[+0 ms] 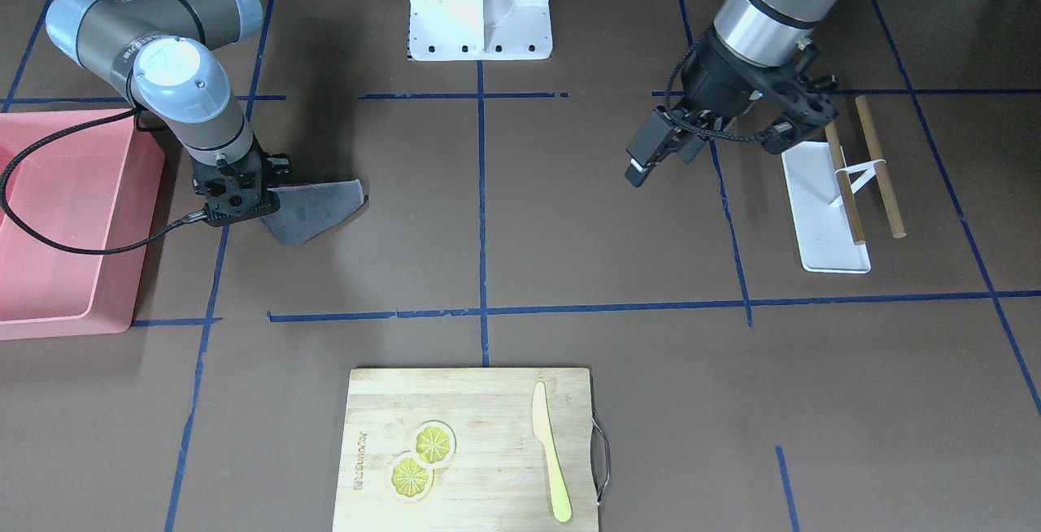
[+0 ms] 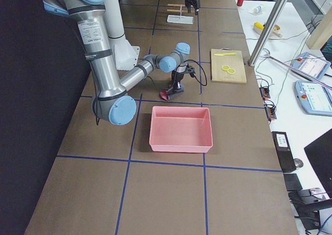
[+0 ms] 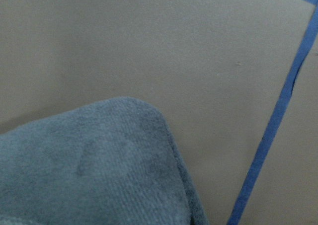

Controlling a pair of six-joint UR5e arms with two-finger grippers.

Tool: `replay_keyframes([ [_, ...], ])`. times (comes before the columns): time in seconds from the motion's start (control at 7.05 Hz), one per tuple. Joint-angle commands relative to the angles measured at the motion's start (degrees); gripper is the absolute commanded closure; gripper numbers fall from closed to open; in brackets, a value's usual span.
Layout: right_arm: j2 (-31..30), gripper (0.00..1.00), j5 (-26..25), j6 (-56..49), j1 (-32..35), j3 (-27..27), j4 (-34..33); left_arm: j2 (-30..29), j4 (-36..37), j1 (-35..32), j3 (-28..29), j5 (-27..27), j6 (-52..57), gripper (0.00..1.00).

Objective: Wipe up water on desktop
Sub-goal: 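Wipe the cloth across the table surface with the right gripper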

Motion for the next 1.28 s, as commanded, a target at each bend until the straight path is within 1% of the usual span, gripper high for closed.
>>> replay_keyframes([
  [0.0,5.51,1.0,-0.11,6.82,-3.36,-0.78,-1.84,3.43,0.1,-2.83,-0.68,-0.38,6.45,0.0],
  [0.14,10.51,1.0,-0.11,13.58,-6.17,-3.31,-1.59,3.53,0.1,-2.84,-0.77,-0.3,6.46,0.0],
  [0.28,14.56,1.0,-0.29,17.82,-8.2,-6.56,-0.98,3.96,0.1,-2.76,-0.94,-0.3,6.46,0.0],
  [0.57,21.08,1.0,-0.29,24.25,-10.67,-10.44,-0.97,4.58,0.1,-2.84,-1.03,-0.3,6.46,0.0],
  [0.71,23.63,1.0,-0.29,25.15,-11.12,-12.98,-0.89,4.58,0.01,-2.76,-1.03,-0.38,6.46,0.0],
  [0.85,23.13,1.0,-0.12,24.38,-10.77,-13.35,-0.45,4.58,0.01,-2.84,-1.03,-0.3,6.46,0.0],
  [0.99,16.78,1.0,0.15,22.46,-9.64,-11.01,2.95,4.67,0.01,-2.84,-1.03,-0.3,6.46,0.0],
  [1.14,9.06,1.0,0.59,16.78,-7.36,-6.37,7.16,4.76,0.01,-2.76,-1.03,-0.3,6.46,0.0],
])
